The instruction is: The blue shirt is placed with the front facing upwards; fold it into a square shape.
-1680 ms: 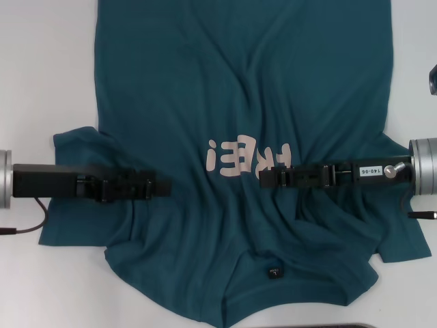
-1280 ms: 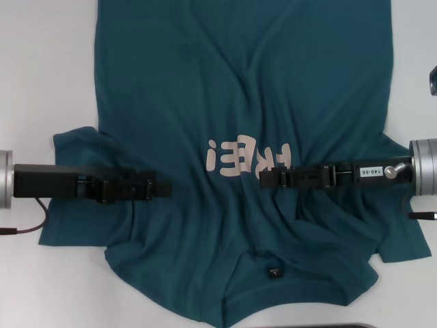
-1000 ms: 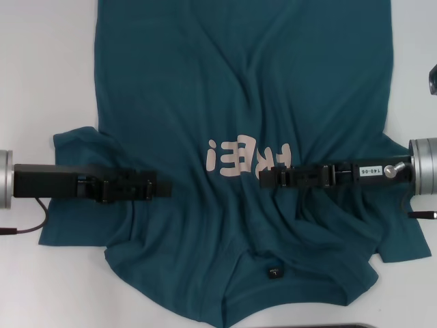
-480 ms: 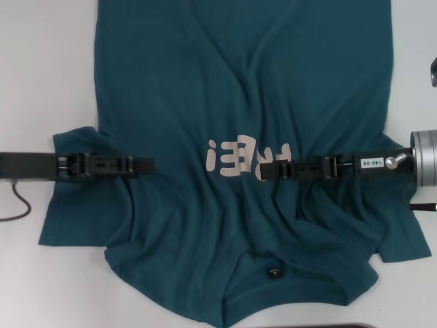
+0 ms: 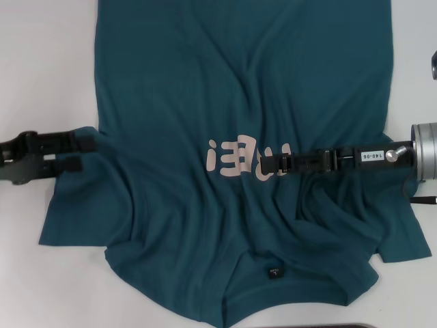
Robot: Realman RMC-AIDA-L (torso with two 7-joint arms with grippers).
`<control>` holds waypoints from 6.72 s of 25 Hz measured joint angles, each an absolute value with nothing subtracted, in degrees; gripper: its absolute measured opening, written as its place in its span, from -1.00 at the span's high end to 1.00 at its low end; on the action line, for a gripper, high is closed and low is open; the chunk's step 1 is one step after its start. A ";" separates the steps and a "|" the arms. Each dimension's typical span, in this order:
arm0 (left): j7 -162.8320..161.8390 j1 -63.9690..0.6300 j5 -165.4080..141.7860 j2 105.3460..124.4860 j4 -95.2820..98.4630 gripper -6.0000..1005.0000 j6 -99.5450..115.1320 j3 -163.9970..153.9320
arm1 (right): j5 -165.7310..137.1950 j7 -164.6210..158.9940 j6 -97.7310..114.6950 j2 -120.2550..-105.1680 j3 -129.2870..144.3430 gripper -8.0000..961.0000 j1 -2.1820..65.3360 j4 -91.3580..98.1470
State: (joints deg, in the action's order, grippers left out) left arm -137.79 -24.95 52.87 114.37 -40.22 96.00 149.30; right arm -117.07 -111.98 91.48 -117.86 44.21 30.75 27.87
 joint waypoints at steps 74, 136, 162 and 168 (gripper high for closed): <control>-140.27 -23.30 44.18 113.89 -38.93 -0.37 90.25 151.74 | -116.98 -112.59 91.41 -117.51 42.27 -0.80 30.78 27.73; -138.42 -24.62 34.22 115.14 -57.37 0.93 93.36 149.32 | -116.99 -112.58 91.69 -117.20 41.30 -0.81 31.06 27.95; -145.96 -34.07 37.36 120.15 -53.32 0.90 104.31 153.39 | -116.99 -112.38 91.53 -117.16 41.31 -0.81 31.03 27.95; -145.90 -37.68 37.36 121.29 -46.65 0.89 98.85 153.26 | -116.98 -112.34 91.50 -117.16 41.31 -0.81 30.90 27.95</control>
State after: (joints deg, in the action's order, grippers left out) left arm -145.90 -37.68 37.36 121.29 -46.65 98.85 153.26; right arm -116.98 -112.34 91.50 -117.16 41.31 30.90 27.95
